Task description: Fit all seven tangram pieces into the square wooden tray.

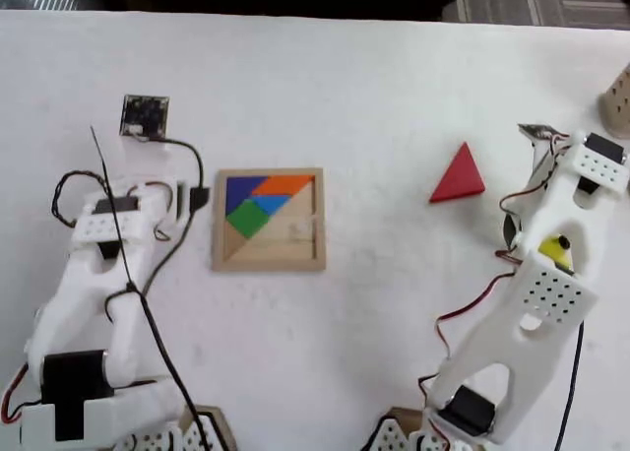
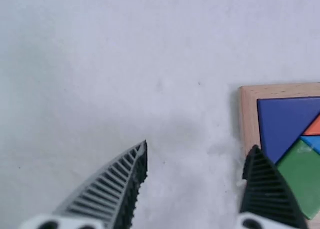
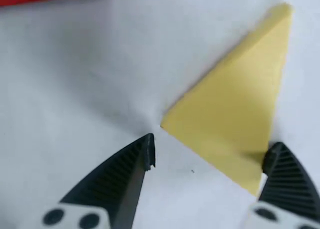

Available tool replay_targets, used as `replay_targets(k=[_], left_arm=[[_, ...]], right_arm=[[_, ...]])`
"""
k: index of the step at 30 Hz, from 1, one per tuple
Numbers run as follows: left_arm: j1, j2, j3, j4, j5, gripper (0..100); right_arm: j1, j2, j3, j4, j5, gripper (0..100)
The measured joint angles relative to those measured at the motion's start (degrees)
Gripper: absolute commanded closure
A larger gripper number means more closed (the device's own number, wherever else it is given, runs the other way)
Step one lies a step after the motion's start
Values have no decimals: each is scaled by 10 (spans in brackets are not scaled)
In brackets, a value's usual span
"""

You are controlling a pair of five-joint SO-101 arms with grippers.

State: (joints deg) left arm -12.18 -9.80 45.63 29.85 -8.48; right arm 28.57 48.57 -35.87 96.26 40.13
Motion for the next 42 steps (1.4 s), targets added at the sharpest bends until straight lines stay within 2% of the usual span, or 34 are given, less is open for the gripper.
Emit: replay_targets(k=[3, 9, 13, 20, 33, 42], left_arm=[[0, 0, 0, 0, -1, 692], [0, 0, 0, 0, -1, 692], [0, 0, 0, 0, -1, 692], [0, 0, 0, 0, -1, 692], [0, 0, 0, 0, -1, 692], [0, 0, 0, 0, -12, 692]], right_arm=[[1, -38, 53, -20, -11, 670], [1, -142, 203, -127, -32, 672], [-3, -156, 244, -193, -84, 672], [-40, -144, 246, -213, -142, 671], [-37, -135, 244, -213, -147, 672], [-27, -53, 133, -185, -146, 673]])
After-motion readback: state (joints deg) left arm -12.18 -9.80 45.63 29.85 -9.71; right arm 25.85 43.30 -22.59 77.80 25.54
